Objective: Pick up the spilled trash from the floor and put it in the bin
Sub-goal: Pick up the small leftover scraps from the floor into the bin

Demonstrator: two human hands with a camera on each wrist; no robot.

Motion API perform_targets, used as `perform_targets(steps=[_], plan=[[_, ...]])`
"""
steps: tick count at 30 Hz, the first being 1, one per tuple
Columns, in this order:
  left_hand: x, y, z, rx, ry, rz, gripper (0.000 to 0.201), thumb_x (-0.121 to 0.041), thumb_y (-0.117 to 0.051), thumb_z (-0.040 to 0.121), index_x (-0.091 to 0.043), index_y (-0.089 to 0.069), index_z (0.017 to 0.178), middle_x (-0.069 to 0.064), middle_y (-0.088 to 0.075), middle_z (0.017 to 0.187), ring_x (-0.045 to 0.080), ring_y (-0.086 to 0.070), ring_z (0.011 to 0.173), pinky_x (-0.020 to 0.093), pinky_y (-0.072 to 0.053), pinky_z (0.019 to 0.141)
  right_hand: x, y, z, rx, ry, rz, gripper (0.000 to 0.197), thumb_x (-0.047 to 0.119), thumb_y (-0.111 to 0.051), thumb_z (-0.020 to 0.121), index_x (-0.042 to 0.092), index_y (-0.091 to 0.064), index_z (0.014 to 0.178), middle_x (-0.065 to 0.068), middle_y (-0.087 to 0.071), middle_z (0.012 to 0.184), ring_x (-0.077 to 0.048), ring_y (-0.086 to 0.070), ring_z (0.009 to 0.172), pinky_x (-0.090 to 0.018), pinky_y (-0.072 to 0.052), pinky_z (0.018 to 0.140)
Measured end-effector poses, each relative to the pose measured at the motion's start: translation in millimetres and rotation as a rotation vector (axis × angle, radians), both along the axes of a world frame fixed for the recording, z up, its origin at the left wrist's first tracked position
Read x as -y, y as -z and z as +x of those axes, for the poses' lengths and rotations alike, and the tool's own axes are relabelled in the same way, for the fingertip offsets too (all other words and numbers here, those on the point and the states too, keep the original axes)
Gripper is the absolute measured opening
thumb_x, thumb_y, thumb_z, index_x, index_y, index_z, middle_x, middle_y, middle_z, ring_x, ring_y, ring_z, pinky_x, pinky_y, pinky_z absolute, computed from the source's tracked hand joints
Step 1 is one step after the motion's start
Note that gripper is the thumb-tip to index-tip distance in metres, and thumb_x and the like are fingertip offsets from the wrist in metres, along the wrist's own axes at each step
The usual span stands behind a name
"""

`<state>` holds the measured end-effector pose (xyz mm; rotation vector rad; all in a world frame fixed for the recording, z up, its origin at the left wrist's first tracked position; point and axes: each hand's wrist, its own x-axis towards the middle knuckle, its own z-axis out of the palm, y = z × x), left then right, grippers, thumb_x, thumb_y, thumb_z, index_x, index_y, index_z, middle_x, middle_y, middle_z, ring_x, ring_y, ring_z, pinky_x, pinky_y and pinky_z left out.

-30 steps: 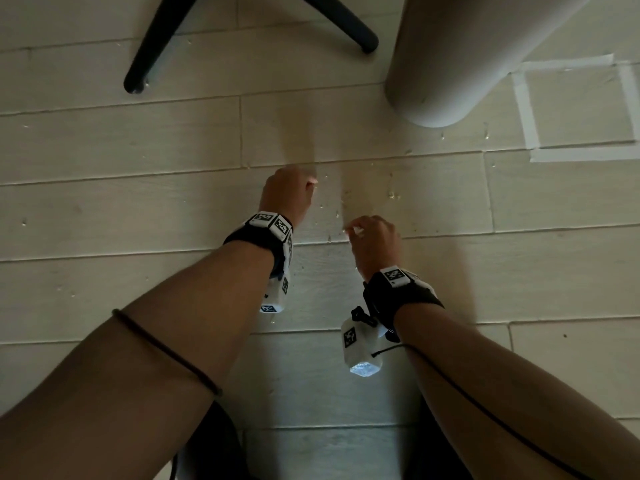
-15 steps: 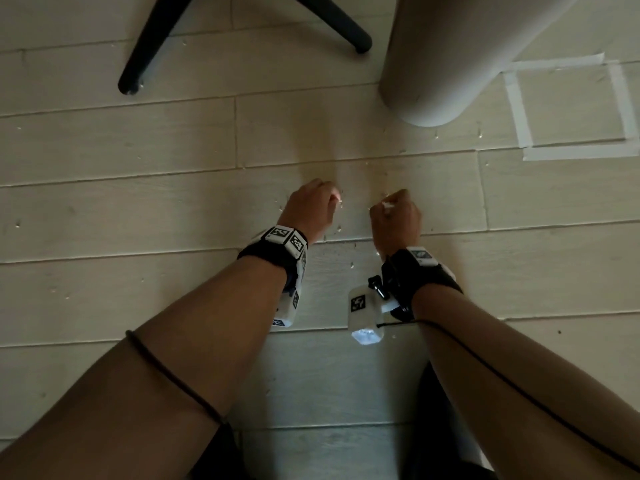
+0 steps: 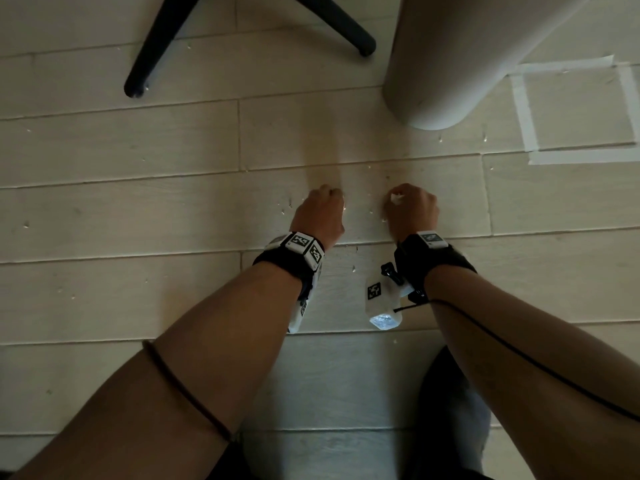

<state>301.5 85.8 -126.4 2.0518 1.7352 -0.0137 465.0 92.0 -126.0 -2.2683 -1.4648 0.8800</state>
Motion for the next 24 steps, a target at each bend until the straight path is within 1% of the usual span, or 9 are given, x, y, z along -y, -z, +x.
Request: perform_targets(steps=[3,6,9,12,14,15,17,19,24], plan=[[0,-2,-4,-0.012,-0.064,-0.068,0.032,-0.009,-0.067,0.085,-0.005,-0.058,0.115,0.014,-0.058,0.117,0.03,-0.056,0.107,0.041,-0.051,0.092,2,1,-3,0.067,-0.038,-0.018,0.024,0.016,-0.063,0.088,0.013,-0.074,0.11,-0.018,-0.069,0.114,-0.037,-0.065,0.101,-0.032,-0.048,0.08],[-3,-10,-10,0.053,-0.177,-0.068,0.016,-0.01,-0.057,0.091,-0.006,-0.059,0.106,0.014,-0.059,0.11,0.031,-0.058,0.102,0.043,-0.049,0.09,-1,0,-4,0.091,-0.091,-0.099,0.028,0.017,-0.056,0.095,0.007,-0.067,0.118,-0.02,-0.062,0.124,-0.04,-0.06,0.11,-0.037,-0.048,0.088],[-17,-27,-13,0.209,-0.308,-0.009,0.015,-0.014,-0.047,0.096,-0.011,-0.062,0.098,0.008,-0.063,0.103,0.026,-0.059,0.097,0.042,-0.051,0.089,-9,-7,3,-0.031,-0.033,-0.158,0.029,0.015,-0.053,0.095,0.006,-0.069,0.118,-0.02,-0.067,0.122,-0.037,-0.062,0.113,-0.035,-0.049,0.093],[-41,-56,-8,0.388,-0.323,0.119,0.015,-0.015,-0.05,0.096,-0.011,-0.065,0.097,0.005,-0.067,0.098,0.02,-0.062,0.091,0.039,-0.053,0.087,-16,-18,18,-0.286,0.149,-0.15,0.022,0.018,-0.058,0.089,0.008,-0.077,0.091,-0.018,-0.073,0.093,-0.028,-0.068,0.095,-0.032,-0.052,0.085],[-58,-84,0,0.485,-0.288,0.24,0.015,-0.017,-0.053,0.096,-0.01,-0.065,0.097,0.005,-0.067,0.095,0.017,-0.062,0.087,0.034,-0.053,0.084,-22,-31,30,-0.528,0.246,-0.121,0.021,0.021,-0.066,0.078,0.009,-0.072,0.062,-0.014,-0.07,0.072,-0.028,-0.066,0.077,-0.045,-0.055,0.078],[-68,-100,6,0.533,-0.263,0.31,0.015,-0.018,-0.053,0.096,-0.009,-0.066,0.097,0.004,-0.067,0.091,0.014,-0.06,0.082,0.029,-0.053,0.081,-25,-41,37,-0.646,0.264,-0.112,0.021,0.021,-0.069,0.077,0.009,-0.069,0.059,-0.012,-0.068,0.065,-0.028,-0.064,0.07,-0.042,-0.054,0.07],[-89,-132,19,0.622,-0.2,0.436,0.016,-0.02,-0.054,0.096,-0.008,-0.066,0.097,0.001,-0.065,0.087,0.006,-0.057,0.075,0.014,-0.048,0.073,-31,-78,49,-0.861,0.188,-0.144,0.014,0.013,-0.065,0.089,0.007,-0.067,0.076,-0.009,-0.068,0.062,-0.022,-0.064,0.061,-0.03,-0.055,0.061],[-110,-164,33,0.684,-0.108,0.555,0.019,-0.023,-0.053,0.096,-0.007,-0.065,0.097,0.0,-0.063,0.086,0.006,-0.057,0.077,0.011,-0.045,0.071,-39,-116,61,-0.914,0.0,-0.184,0.008,0.013,-0.062,0.095,0.005,-0.065,0.093,-0.008,-0.07,0.067,-0.018,-0.065,0.061,-0.026,-0.055,0.059],[-156,-224,63,0.7,0.037,0.78,0.026,-0.027,-0.051,0.097,-0.005,-0.065,0.095,-0.005,-0.06,0.082,-0.007,-0.054,0.067,0.004,-0.04,0.067,-52,-214,81,-0.829,-0.307,-0.073,0.007,0.017,-0.062,0.095,0.012,-0.065,0.092,-0.008,-0.067,0.075,-0.019,-0.066,0.068,-0.029,-0.055,0.064]])
